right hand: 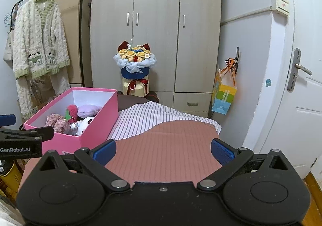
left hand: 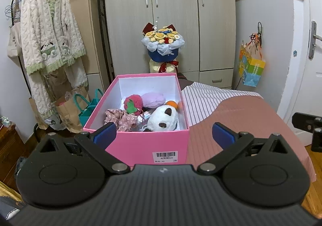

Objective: Organize soft objects

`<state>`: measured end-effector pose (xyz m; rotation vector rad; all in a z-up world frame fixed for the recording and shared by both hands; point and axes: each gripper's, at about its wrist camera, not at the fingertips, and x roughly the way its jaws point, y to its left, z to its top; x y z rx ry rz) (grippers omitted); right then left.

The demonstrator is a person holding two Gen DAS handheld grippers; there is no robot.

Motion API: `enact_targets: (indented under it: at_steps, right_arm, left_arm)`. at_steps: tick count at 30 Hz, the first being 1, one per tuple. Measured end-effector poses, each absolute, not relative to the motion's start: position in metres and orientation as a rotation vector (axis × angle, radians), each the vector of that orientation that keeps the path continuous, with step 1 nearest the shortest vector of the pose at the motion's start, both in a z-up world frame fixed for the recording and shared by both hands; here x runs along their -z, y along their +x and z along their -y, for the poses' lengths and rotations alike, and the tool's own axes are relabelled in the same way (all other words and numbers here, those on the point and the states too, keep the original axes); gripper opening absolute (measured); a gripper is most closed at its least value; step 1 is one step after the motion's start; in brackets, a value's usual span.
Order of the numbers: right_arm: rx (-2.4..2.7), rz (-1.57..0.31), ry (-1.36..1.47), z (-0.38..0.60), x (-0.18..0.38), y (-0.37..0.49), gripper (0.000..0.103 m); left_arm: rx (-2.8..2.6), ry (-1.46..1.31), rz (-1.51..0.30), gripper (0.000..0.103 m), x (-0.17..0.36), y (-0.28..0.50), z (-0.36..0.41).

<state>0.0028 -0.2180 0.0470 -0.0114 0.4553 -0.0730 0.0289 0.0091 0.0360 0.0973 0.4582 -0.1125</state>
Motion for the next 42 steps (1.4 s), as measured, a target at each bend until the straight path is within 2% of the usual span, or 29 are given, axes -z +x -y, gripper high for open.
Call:
enact_targets:
  at_steps: [42]
  right_arm:
    - [0.097, -0.471, -0.014, 0.218, -0.038, 0.011, 0.102]
  left_arm:
    - [0.061, 0.094, -0.418, 0.103, -0.030, 0.025, -0.013]
